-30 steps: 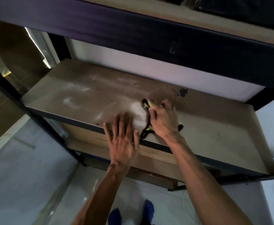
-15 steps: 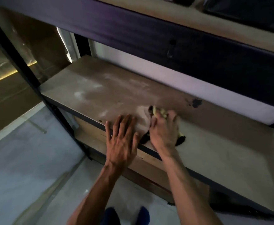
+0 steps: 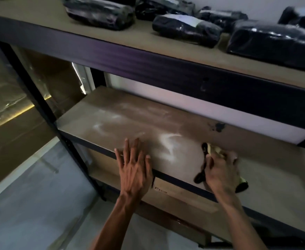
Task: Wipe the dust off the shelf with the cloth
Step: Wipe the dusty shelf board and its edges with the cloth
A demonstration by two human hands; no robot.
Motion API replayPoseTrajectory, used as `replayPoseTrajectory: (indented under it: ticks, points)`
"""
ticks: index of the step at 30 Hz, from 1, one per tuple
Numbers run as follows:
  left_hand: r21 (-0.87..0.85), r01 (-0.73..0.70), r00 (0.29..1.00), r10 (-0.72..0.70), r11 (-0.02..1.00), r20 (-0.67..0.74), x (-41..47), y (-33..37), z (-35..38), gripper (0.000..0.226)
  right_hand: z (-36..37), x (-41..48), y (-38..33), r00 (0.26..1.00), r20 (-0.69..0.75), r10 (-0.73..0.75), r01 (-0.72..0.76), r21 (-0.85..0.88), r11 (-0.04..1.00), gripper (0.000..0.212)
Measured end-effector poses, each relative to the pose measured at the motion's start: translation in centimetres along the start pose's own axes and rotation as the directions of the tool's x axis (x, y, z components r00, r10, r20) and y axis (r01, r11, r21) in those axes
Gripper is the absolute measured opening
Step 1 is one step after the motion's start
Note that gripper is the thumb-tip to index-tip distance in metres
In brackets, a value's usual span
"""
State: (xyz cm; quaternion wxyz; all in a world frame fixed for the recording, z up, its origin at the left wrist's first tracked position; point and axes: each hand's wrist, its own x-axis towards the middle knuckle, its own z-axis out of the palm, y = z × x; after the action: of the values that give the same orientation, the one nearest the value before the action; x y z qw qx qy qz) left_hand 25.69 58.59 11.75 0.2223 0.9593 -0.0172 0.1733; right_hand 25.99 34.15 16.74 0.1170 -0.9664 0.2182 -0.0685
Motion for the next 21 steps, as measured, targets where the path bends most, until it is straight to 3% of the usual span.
replayPoseTrajectory:
  ticks: [7,11,13,15,19,21]
  points:
    - [0.059,-0.040,0.998,0.043,0.997,-0.047,0.1,-1.4,1.1,0.055,2.4,-2.4,-11.1,0.967,0.037,-0.253,0.251,0.055,0.966,0.039]
    - [0.082,-0.064,0.997,0.068,0.995,-0.046,0.2,-1.6,0.7,0.055,2.3,-1.2,-11.7,0.945,0.056,-0.322,0.306,0.190,0.933,0.038]
    - [0.063,-0.053,0.997,0.056,0.997,-0.048,0.3,-1.4,0.3,0.055,1.8,0.2,-9.6,0.953,-0.044,-0.299,0.299,0.281,0.912,0.034]
    - [0.064,-0.048,0.998,0.050,0.997,-0.034,0.3,-1.4,0.1,0.055,1.6,2.6,-6.7,0.958,-0.170,-0.230,0.267,0.240,0.933,0.036]
    - [0.086,-0.076,0.996,0.079,0.993,-0.034,0.7,-2.0,-0.4,0.055,2.1,5.8,-1.8,0.987,-0.160,0.003,0.004,0.041,0.999,0.029]
    - [0.100,-0.085,0.995,0.089,0.991,-0.033,1.0,-2.2,-0.7,0.053,2.7,5.3,-2.4,0.984,-0.173,0.038,-0.040,-0.006,0.999,0.026]
